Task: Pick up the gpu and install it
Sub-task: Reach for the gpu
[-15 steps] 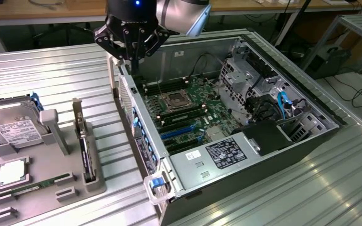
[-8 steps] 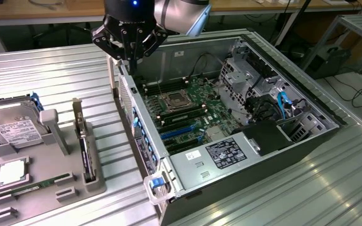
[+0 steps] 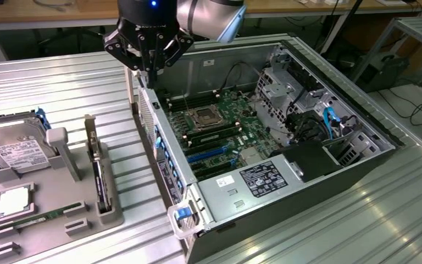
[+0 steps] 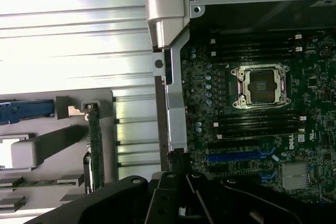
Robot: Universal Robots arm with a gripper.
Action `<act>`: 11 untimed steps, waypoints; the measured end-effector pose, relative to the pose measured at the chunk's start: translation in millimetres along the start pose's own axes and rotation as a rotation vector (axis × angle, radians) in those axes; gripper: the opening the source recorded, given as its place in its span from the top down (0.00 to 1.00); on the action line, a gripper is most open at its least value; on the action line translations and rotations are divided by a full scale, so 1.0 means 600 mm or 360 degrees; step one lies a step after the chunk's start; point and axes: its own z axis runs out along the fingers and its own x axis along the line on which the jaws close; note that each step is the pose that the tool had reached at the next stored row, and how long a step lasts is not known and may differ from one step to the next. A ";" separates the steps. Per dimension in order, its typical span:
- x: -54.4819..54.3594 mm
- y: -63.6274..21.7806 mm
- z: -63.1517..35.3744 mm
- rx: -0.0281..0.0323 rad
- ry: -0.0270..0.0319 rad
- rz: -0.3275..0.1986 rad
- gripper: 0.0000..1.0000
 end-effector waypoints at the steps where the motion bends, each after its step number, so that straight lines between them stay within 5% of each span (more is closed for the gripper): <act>1: 0.001 0.000 0.000 0.00001 0.00000 0.0000 0.89; 11: 0.007 -0.001 0.000 0.00000 0.00000 0.0000 0.89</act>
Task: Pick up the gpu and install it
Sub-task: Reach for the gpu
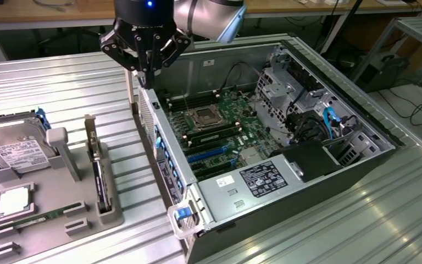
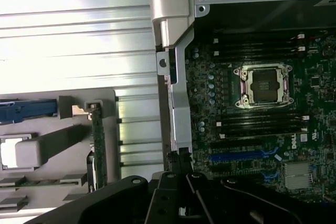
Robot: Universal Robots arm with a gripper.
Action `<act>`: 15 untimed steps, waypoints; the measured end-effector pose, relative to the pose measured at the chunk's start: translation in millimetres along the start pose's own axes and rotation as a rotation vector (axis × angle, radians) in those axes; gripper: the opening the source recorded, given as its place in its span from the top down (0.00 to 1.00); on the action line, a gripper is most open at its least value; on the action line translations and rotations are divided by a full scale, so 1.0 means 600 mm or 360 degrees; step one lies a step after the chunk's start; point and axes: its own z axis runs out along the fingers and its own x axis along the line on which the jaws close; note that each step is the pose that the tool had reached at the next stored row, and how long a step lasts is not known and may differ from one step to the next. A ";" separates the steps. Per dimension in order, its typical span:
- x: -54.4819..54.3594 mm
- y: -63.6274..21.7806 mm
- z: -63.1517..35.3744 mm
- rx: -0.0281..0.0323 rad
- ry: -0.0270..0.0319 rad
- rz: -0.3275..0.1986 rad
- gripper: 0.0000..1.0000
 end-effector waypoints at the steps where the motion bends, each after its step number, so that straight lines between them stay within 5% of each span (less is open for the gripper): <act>1: 0.000 0.000 0.000 0.00000 0.00000 0.0000 0.89; 15: 0.009 -0.003 0.000 -0.00001 -0.00001 0.0000 0.89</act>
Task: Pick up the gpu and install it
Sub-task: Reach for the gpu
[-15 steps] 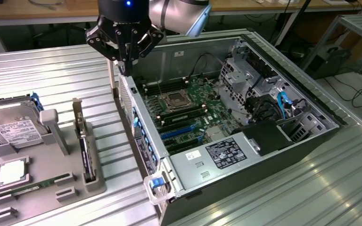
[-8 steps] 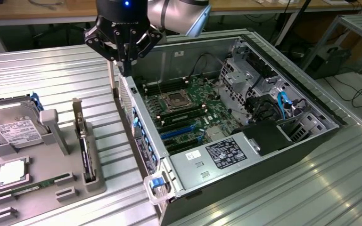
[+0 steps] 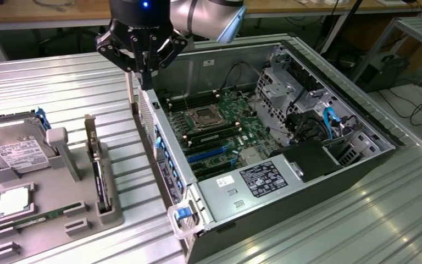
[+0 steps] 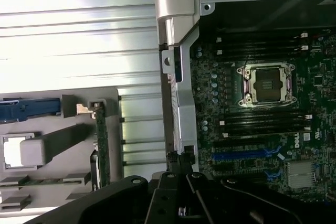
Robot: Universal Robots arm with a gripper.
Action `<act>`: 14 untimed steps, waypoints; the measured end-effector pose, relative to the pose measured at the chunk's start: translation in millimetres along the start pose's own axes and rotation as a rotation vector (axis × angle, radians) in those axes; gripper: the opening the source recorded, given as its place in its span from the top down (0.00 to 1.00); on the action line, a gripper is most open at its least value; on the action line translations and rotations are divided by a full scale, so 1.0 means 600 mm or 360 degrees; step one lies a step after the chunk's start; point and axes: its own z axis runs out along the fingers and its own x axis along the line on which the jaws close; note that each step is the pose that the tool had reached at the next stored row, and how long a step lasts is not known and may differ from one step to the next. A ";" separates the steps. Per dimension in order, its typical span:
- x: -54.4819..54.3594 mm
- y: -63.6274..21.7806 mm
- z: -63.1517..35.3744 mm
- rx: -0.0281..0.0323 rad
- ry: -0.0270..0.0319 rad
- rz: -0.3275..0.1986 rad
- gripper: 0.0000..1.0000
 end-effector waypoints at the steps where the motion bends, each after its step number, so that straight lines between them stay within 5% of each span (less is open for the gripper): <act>1: 0.001 0.000 0.000 0.00001 0.00001 0.0000 0.89; 14: 0.011 -0.004 -0.001 0.00001 0.00000 0.0000 0.89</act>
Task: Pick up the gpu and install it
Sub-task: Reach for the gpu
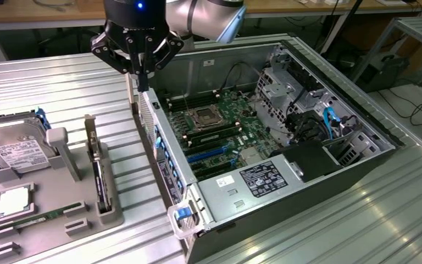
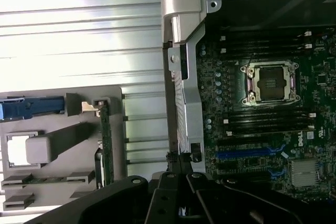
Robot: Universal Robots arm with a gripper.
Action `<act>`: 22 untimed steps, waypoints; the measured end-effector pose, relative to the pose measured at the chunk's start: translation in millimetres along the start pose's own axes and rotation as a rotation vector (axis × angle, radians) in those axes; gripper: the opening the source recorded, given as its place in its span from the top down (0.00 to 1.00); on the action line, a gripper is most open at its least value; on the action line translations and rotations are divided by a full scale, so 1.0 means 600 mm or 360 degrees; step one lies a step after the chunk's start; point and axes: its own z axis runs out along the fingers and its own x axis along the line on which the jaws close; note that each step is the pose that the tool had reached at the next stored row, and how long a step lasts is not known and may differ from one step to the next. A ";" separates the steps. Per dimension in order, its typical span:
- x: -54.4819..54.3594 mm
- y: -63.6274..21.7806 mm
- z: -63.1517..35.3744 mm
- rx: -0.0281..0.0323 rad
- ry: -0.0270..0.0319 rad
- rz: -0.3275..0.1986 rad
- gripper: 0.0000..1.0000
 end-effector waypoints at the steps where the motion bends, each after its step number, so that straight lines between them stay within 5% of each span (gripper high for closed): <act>1: 0.001 0.000 0.000 0.00000 0.00000 0.0000 0.89; 22: 0.019 -0.006 -0.001 0.00000 0.00000 0.0000 0.89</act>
